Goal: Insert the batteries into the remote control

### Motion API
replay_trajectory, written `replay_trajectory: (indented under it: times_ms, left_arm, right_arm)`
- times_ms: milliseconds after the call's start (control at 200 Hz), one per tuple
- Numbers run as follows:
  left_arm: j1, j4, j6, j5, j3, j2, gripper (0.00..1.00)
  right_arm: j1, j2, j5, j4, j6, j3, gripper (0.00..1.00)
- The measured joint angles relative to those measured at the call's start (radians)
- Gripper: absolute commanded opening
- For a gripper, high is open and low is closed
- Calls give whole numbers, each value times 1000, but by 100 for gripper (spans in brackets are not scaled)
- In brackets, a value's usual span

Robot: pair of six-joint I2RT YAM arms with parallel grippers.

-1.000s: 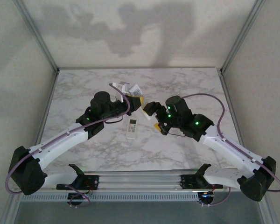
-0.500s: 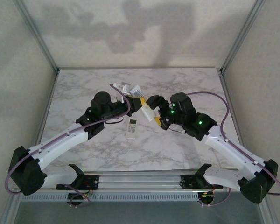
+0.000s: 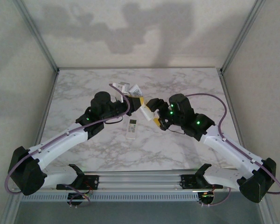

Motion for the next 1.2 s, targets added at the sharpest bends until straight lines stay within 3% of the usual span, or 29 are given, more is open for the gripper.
replay_trajectory:
  times_ms: [335, 1197]
  left_arm:
    - [6, -13, 4, -4, 2, 0, 0]
    - [6, -26, 8, -14, 3, 0, 0]
  right_arm:
    - [-1, 19, -10, 4, -5, 0, 99]
    - [-2, 35, -21, 7, -46, 0, 97]
